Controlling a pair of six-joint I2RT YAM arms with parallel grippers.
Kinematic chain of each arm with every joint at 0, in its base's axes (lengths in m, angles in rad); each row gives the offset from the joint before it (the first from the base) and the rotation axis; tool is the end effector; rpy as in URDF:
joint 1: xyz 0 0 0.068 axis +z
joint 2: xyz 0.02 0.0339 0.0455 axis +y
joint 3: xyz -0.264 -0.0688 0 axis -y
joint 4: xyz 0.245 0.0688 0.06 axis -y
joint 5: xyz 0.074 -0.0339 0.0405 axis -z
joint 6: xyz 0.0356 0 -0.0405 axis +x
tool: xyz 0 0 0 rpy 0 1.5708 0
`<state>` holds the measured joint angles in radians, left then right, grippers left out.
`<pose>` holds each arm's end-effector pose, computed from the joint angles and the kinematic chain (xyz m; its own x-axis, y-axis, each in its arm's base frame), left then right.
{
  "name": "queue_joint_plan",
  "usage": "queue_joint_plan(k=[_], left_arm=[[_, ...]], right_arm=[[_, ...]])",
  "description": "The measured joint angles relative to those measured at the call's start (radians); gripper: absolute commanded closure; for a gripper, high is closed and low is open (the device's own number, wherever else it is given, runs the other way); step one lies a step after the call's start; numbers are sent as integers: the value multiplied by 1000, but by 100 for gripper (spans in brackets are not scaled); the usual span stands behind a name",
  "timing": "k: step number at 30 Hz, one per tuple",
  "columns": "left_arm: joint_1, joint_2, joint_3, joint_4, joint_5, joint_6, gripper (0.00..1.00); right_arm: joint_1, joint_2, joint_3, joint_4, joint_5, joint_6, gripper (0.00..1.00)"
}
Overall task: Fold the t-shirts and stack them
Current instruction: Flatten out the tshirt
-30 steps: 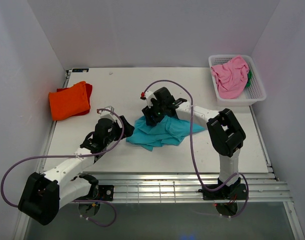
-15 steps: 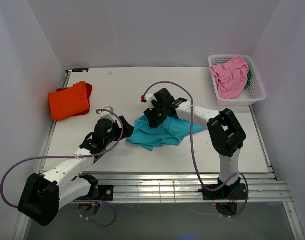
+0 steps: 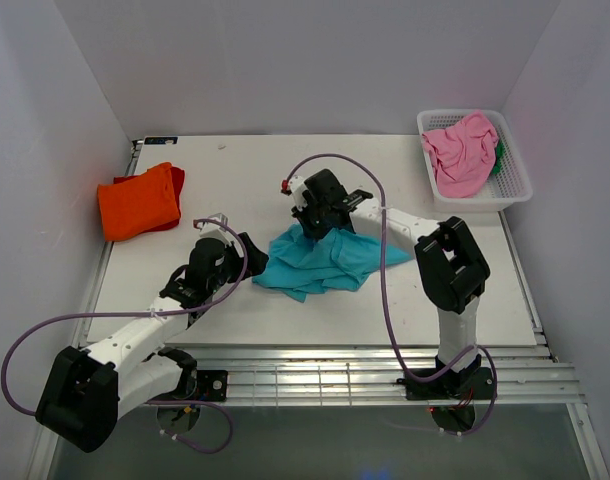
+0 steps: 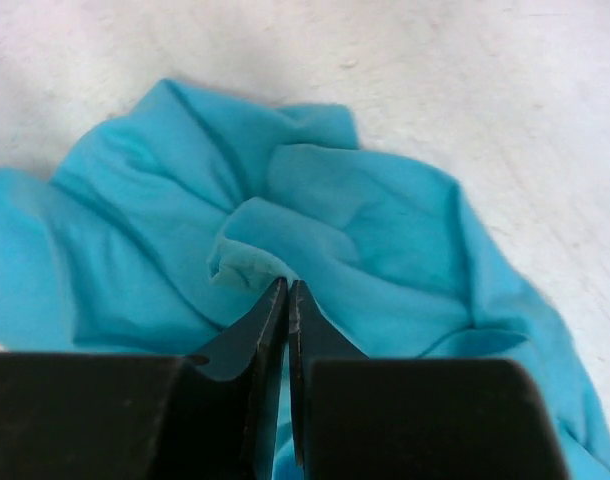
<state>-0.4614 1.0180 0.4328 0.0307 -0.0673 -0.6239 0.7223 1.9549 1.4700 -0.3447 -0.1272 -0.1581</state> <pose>0.1908 -0.0922 0.1952 -0.6122 -0.3466 -0.7107 0.0435 0.8827 -0.4679 0.3252 0.2926 0.2165 -0.4332 -0.5899 -0.6815 -0.7982 0.6022 -0.0139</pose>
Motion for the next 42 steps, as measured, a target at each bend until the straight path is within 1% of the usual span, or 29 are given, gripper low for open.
queue_joint_plan(k=[2,5,7,12,18,22,26,33,37,42], left_arm=[[0,1,0,3,2,5,6],[0,14,0,22,13,14,6],[0,29,0,40,26,18,6],[0,51,0,76,48,21,6],[0,61,0,89,69,22,6],[0,80,0,126,93,23,7],[0,128,2,187,135,30,11],[-1,265,12,372,314,12,11],[-4,308,12,430,365,-10,11],[-10,316,12,487,411,-44,11]], right_arm=[[0,-6,7,3,65,8,92],[1,-61,7,-18,230,21,92],[0,-123,8,-36,319,27,92],[-9,-346,5,-58,575,51,92],[-55,-524,-22,-73,739,80,92],[-61,-544,-61,-90,811,98,92],[-61,-544,-118,-127,840,118,92],[-61,-574,-153,-190,908,180,92],[-60,-642,-163,-265,963,239,92],[-60,-770,-175,-314,1013,272,92]])
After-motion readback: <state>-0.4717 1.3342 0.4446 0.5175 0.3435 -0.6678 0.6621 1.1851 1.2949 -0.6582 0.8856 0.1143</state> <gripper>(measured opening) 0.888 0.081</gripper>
